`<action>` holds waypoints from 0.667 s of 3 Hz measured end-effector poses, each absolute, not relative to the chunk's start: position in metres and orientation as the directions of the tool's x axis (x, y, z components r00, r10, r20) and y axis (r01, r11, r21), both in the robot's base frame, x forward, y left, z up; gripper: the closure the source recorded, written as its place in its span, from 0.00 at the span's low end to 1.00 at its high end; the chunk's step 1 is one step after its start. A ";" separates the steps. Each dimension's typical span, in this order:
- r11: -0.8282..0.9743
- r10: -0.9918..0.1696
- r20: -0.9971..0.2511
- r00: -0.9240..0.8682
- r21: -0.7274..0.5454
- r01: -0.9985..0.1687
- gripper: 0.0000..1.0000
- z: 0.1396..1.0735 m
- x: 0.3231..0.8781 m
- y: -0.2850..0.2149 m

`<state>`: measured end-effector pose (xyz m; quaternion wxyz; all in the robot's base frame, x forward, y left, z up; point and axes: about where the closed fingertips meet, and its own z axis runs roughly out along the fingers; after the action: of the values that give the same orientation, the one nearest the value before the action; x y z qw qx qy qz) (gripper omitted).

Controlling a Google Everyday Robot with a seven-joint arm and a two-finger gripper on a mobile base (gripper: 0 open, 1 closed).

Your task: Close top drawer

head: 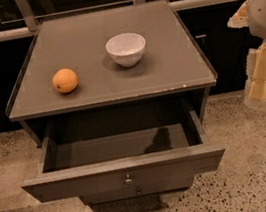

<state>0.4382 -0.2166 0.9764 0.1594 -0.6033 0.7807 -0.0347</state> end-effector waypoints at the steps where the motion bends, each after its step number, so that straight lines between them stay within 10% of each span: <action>1: 0.270 -0.953 -0.207 -0.221 -0.246 -0.931 0.00 0.976 0.438 -0.217; 2: 0.309 -0.941 -0.218 -0.259 -0.244 -0.919 0.00 0.957 0.429 -0.226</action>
Offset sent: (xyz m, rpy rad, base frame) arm -0.0266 -0.0304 -0.0613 0.0345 0.0156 -0.1167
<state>0.4292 -0.2264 0.9574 0.1626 -0.5868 0.7925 -0.0337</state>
